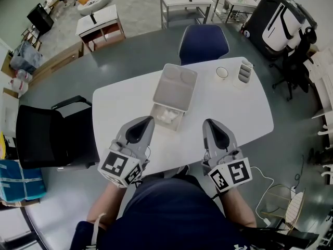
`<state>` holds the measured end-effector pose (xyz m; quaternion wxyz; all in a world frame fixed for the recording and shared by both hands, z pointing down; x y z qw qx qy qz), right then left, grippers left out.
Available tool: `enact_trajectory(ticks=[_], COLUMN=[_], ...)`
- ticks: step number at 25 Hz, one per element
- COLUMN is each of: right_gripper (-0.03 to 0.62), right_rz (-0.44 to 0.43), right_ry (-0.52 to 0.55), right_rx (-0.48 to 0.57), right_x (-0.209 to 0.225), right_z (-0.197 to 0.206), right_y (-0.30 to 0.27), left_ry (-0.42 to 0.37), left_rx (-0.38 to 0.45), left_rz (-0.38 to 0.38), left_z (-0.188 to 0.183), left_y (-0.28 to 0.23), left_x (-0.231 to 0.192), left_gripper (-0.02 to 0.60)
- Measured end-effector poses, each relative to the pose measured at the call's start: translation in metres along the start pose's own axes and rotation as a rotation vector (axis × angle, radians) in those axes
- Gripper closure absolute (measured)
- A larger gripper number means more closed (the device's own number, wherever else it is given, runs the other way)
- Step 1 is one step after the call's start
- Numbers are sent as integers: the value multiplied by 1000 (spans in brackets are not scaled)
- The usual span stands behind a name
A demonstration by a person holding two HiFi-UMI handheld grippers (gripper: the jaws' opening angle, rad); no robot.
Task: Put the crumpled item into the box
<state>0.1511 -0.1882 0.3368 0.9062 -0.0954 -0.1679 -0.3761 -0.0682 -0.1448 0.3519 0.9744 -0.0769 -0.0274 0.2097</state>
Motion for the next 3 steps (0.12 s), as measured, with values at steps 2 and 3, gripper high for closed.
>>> enact_trajectory(ticks=[2, 3], right_gripper=[592, 592], right_rz=[1, 1], right_ry=[-2, -3], right_rx=[-2, -3], right_x=[0, 1], right_z=[-1, -2], right_y=[1, 1], left_ry=[1, 2], left_rx=[-3, -5], left_rz=[0, 0], left_z=[-1, -2], left_y=[0, -1], left_x=[1, 1], left_gripper=[580, 580])
Point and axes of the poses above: the fingertips, and each gripper's own axes: y backward along the fingers, x to its right, z out of its underside, the point moved 6 cm from there along y, backward along the fingers, and after that the axes turned 11 degrees about -y, right-handed, at the moved point
